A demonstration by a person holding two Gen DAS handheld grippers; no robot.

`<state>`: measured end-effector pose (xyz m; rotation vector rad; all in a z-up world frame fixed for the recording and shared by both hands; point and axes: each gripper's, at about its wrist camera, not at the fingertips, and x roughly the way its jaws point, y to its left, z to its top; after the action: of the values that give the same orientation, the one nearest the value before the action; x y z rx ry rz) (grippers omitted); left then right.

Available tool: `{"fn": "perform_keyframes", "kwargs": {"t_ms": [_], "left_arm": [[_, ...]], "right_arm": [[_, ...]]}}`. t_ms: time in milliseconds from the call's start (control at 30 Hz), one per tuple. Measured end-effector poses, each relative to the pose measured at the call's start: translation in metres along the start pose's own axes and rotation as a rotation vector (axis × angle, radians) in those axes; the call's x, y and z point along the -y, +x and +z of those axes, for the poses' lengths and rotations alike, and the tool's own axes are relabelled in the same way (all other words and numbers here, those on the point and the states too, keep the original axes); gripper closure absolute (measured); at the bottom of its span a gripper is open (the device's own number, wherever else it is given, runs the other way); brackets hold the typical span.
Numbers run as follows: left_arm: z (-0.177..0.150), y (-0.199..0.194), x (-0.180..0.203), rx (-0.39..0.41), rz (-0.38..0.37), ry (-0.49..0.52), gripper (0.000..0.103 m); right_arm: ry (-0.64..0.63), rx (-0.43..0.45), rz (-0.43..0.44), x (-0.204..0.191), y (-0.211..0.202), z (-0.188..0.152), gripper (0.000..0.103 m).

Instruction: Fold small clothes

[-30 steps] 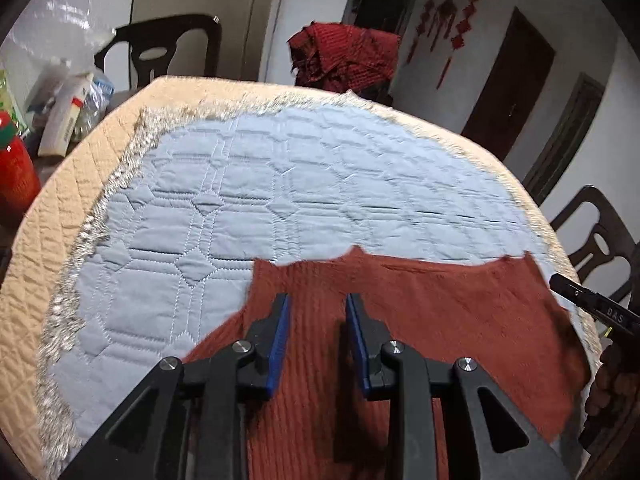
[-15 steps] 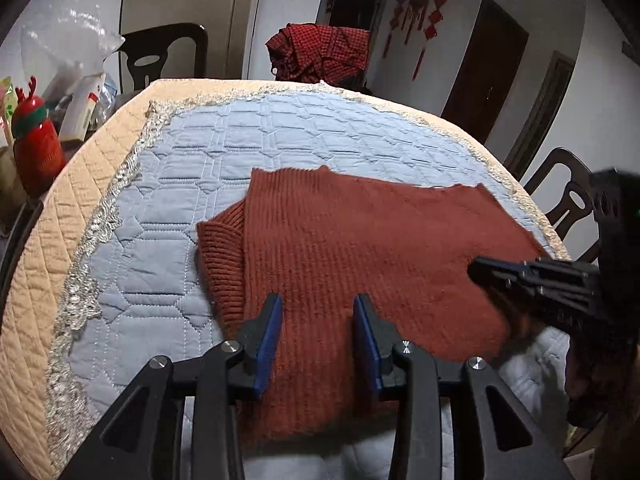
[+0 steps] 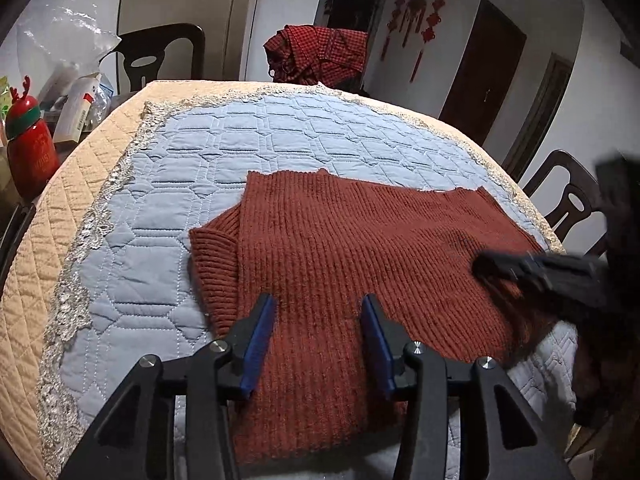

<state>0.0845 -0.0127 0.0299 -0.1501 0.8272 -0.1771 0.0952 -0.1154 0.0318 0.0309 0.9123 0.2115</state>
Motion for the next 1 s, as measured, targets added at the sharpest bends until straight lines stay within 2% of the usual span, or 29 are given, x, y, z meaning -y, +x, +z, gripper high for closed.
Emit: {"fn": "perform_keyframes", "kwargs": {"t_ms": [167,267,333,400,500,700,833,900,1000], "left_arm": [[-0.008,-0.025,0.007,0.047,-0.023,-0.002,0.055],[-0.015,-0.024,0.012,0.034,-0.037,0.021,0.055],[-0.019,-0.014,0.013,0.012,-0.012,0.038,0.055],[-0.017,-0.014,0.013,0.015,-0.011,0.039,0.055],[-0.016,-0.019,0.011,0.023,-0.019,0.028,0.055],[-0.019,-0.02,0.01,0.024,-0.029,0.009,0.055],[-0.014,-0.029,0.008,0.058,-0.036,-0.009,0.055],[-0.012,-0.028,0.006,0.059,-0.035,-0.017,0.055],[-0.013,-0.024,0.0,0.048,-0.031,-0.029,0.055]], "right_arm": [[-0.022,-0.01,0.017,-0.011,-0.024,-0.035,0.101],[-0.054,-0.024,0.009,-0.015,-0.025,-0.049,0.101],[-0.052,-0.029,0.02,-0.011,-0.015,-0.052,0.101],[-0.014,-0.026,0.043,-0.005,-0.016,-0.051,0.101],[-0.044,-0.012,0.018,-0.013,-0.024,-0.05,0.101],[-0.008,-0.04,0.037,-0.011,-0.02,-0.05,0.101],[-0.008,0.039,0.043,-0.014,-0.027,-0.035,0.101],[-0.002,0.017,0.011,-0.011,-0.013,-0.031,0.101],[0.027,-0.001,0.024,-0.009,-0.005,-0.025,0.103]]}}
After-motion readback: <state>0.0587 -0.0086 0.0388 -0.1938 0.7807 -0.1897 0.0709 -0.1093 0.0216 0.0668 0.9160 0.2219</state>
